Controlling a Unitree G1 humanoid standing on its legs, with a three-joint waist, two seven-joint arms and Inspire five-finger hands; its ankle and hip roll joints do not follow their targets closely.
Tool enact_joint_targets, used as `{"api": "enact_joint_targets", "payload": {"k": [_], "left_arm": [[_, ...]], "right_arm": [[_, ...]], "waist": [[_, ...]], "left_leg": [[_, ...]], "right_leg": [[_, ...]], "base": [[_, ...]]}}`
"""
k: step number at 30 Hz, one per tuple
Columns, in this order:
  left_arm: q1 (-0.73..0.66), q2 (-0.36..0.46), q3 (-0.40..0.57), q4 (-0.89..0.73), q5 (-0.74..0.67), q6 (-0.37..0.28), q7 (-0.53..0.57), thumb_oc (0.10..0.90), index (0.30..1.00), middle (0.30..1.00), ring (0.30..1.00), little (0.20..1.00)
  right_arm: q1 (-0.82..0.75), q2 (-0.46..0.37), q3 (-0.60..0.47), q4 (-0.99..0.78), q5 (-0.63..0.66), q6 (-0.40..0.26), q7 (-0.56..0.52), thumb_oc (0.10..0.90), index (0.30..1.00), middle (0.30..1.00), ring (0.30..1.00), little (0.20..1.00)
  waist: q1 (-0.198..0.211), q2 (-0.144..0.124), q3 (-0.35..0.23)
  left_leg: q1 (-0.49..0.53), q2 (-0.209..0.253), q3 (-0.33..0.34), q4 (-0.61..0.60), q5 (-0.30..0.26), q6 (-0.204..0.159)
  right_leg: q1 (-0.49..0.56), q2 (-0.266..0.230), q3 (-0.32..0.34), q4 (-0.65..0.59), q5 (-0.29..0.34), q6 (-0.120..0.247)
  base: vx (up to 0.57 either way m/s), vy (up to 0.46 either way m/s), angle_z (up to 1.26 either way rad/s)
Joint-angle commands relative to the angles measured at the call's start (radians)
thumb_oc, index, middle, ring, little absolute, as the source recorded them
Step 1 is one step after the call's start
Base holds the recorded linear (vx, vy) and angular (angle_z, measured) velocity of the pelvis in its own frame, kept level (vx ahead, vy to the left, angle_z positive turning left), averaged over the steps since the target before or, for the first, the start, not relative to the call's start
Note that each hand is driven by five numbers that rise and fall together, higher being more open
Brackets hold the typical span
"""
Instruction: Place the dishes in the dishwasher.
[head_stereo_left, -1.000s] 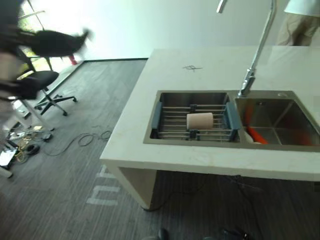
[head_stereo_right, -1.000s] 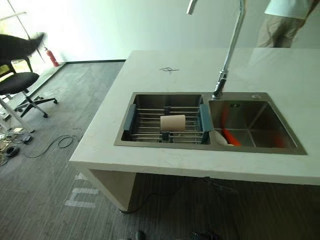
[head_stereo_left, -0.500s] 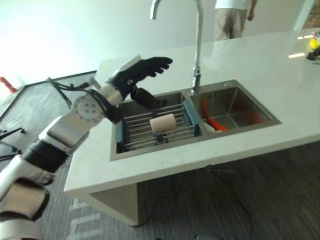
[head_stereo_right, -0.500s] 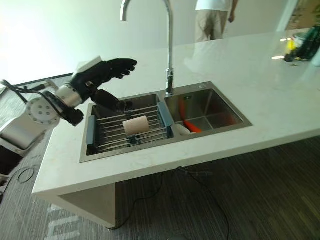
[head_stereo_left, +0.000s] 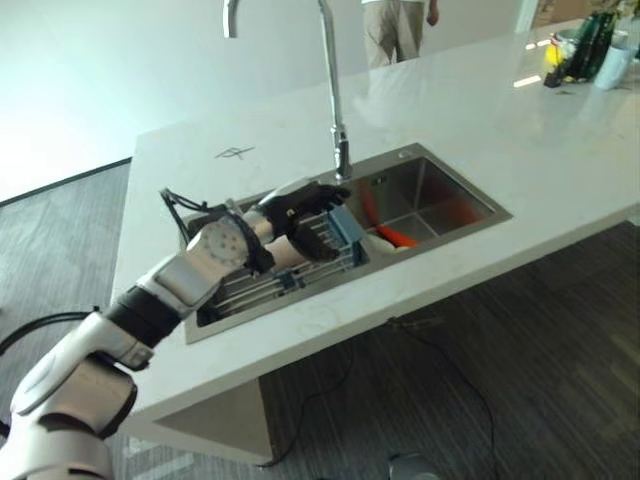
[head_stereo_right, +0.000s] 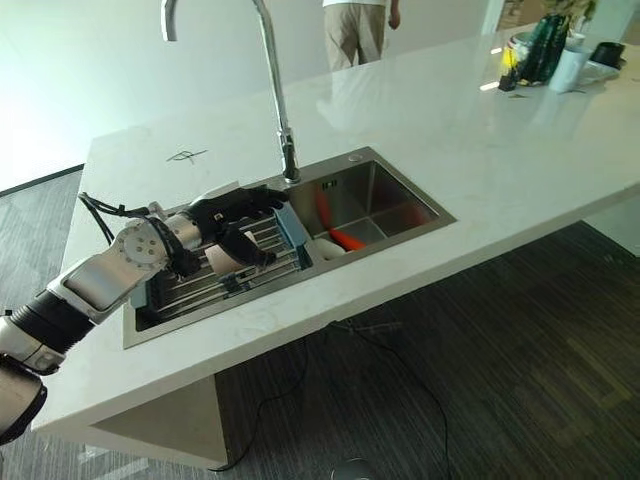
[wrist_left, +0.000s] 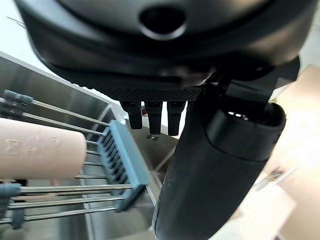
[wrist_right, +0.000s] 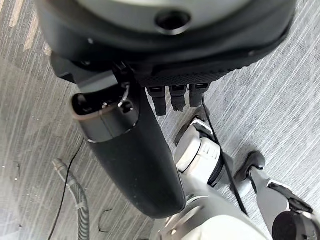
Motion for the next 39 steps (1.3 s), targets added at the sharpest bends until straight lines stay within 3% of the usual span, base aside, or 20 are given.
{"api": "enact_joint_targets", "payload": {"k": [1,5,15,21,29,39], "left_arm": [[-0.089,0.042,0.135,0.018,0.081,-0.040,0.072,0.800,0.900,0.900,0.900,0.900],[-0.053,0.041,0.154,0.029,0.113,-0.024,0.133,0.800,0.900,0.900,0.900,0.900],[0.046,0.005,0.291,0.096,0.047,-0.126,0.317,0.800,0.900,0.900,0.900,0.900],[0.084,-0.033,0.352,0.062,-0.008,-0.165,0.339,0.800,0.900,0.900,0.900,0.900],[0.104,-0.036,0.381,0.056,-0.022,-0.140,0.340,0.800,0.900,0.900,0.900,0.900],[0.061,-0.001,0.324,0.086,0.056,-0.091,0.310,0.800,0.900,0.900,0.900,0.900]], "right_arm": [[0.000,-0.046,0.004,-0.035,-0.008,-0.026,0.022,0.800,0.900,0.900,0.900,0.900],[0.000,-0.051,0.004,-0.048,-0.011,-0.026,0.032,0.800,0.900,0.900,0.900,0.900],[0.013,-0.042,0.017,-0.081,-0.021,-0.034,0.023,0.800,0.900,0.900,0.900,0.900],[0.012,-0.036,0.025,-0.107,-0.018,-0.029,0.024,0.800,0.900,0.900,0.900,0.900],[0.015,-0.028,0.043,-0.131,-0.020,-0.025,0.023,0.800,0.900,0.900,0.900,0.900],[-0.015,-0.052,0.054,-0.160,-0.003,-0.006,0.030,0.800,0.900,0.900,0.900,0.900]], "waist": [[-0.002,0.009,0.012],[-0.003,0.014,0.022],[-0.001,0.017,0.048],[0.004,0.014,0.061],[0.011,0.012,0.064],[0.012,0.014,0.103]], "left_leg": [[0.014,0.007,-0.080,0.114,-0.151,-0.013],[0.008,0.000,-0.081,0.114,-0.151,-0.012],[-0.011,-0.011,-0.090,0.114,-0.144,-0.012],[-0.019,-0.013,-0.098,0.114,-0.137,-0.013],[-0.023,-0.012,-0.106,0.114,-0.130,-0.016],[-0.048,-0.017,-0.122,0.114,-0.119,-0.019]], "right_leg": [[-0.006,-0.042,-0.034,-0.026,0.049,0.094],[-0.014,-0.043,-0.029,-0.026,0.050,0.094],[-0.032,-0.047,-0.027,-0.026,0.055,0.087],[-0.036,-0.048,-0.029,-0.026,0.057,0.082],[-0.032,-0.050,-0.039,-0.026,0.058,0.078],[-0.051,-0.051,-0.039,-0.026,0.067,0.078]], "base": [[0.00,0.012,-0.05],[0.00,0.008,-0.01],[0.00,0.011,-0.04],[0.00,0.000,0.00],[0.03,0.010,0.00],[-0.01,0.002,0.00]]}}
